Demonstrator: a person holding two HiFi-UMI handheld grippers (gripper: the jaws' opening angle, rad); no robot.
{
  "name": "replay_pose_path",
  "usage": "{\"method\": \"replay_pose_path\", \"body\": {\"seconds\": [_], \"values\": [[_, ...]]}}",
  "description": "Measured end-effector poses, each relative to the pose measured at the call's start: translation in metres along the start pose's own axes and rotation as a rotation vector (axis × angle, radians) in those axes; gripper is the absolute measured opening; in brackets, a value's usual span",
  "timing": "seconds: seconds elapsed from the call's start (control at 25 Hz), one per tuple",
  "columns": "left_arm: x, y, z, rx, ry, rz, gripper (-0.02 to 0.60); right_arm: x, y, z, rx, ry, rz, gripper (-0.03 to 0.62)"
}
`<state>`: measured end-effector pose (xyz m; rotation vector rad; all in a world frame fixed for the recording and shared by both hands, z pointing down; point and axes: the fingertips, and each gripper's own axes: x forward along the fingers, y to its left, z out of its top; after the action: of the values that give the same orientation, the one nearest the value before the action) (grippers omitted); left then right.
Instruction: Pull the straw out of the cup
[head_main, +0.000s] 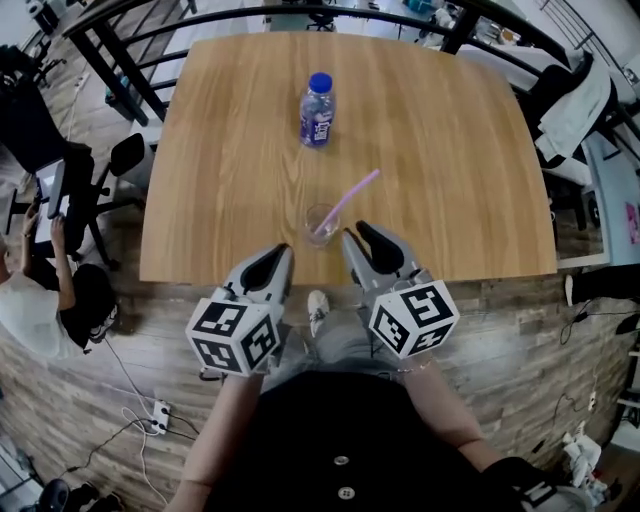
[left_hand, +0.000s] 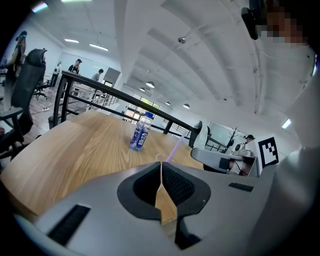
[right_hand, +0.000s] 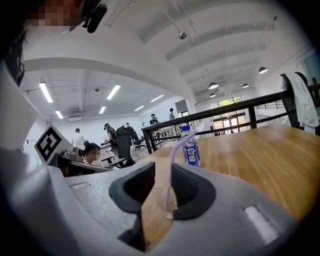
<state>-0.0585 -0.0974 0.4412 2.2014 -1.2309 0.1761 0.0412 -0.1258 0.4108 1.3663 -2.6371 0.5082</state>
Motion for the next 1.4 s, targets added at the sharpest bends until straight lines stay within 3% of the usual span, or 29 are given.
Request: {"method": "replay_pose_path", "body": {"seconds": [0.28,0.8,1.0,1.16,1.4], "values": [[0.024,0.009,0.003,-0.044,-0.002,0.051,0.021,0.023,-0.023,-0.006,-0.001,0.064,0.067,0.100],[0.044,0.024,0.002,-0.099,-0.012,0.124,0.021,0.056,-0.019,-0.017,-0.025,0.118,0.218,0.098],[0.041,0.027,-0.003,-0.113,-0.010,0.143,0.021,0.061,-0.018,-0.017,-0.033,0.116,0.228,0.086],[0.040,0.030,-0.003,-0.117,-0.011,0.143,0.021,0.063,-0.018,-0.015,-0.029,0.096,0.230,0.034],[0.039,0.032,0.003,-0.102,-0.004,0.125,0.021,0.064,-0.017,-0.011,-0.029,0.092,0.210,0.032]]}}
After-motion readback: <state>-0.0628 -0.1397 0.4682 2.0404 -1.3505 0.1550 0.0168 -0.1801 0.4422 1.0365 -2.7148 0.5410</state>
